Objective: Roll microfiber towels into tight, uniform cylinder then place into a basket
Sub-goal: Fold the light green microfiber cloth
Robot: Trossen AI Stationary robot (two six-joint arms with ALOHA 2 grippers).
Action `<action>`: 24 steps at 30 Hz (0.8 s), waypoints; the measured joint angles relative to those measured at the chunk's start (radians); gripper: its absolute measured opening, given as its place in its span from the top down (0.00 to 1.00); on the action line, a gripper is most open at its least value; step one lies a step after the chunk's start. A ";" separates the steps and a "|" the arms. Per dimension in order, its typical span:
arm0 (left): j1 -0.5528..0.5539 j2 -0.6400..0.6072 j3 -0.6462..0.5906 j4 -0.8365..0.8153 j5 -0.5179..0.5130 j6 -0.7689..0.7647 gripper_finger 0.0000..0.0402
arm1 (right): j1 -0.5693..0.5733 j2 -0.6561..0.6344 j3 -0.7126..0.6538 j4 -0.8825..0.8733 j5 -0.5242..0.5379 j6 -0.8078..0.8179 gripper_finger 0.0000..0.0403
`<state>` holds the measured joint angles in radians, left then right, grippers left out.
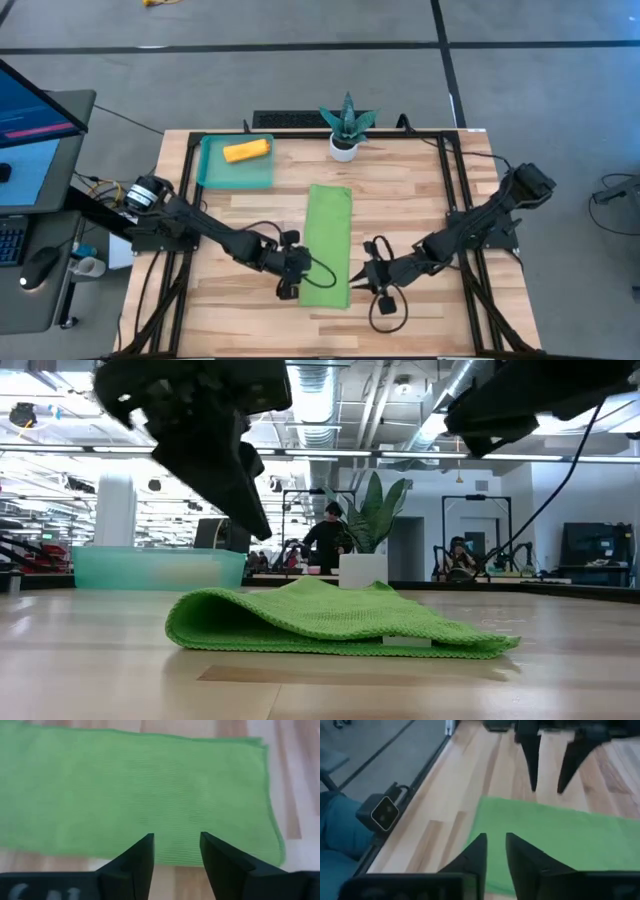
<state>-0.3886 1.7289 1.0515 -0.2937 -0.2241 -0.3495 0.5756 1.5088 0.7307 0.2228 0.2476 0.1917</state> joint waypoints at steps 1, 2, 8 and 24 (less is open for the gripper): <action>-0.008 0.009 0.000 0.011 0.001 0.015 0.61 | 0.001 0.021 0.001 0.029 -0.006 -0.019 0.75; -0.019 0.016 0.000 0.021 0.003 0.034 0.61 | 0.002 0.044 0.005 0.049 -0.013 -0.044 0.73; -0.080 0.044 -0.001 0.036 0.004 0.072 0.61 | 0.013 0.153 0.062 0.058 -0.020 -0.111 0.57; -0.168 0.173 -0.001 0.156 -0.017 0.110 0.61 | 0.017 0.385 0.222 -0.020 -0.090 -0.133 0.44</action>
<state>-0.5567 1.9021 1.0508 -0.1377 -0.2415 -0.2399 0.5930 1.8936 0.9529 0.2024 0.1577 0.0589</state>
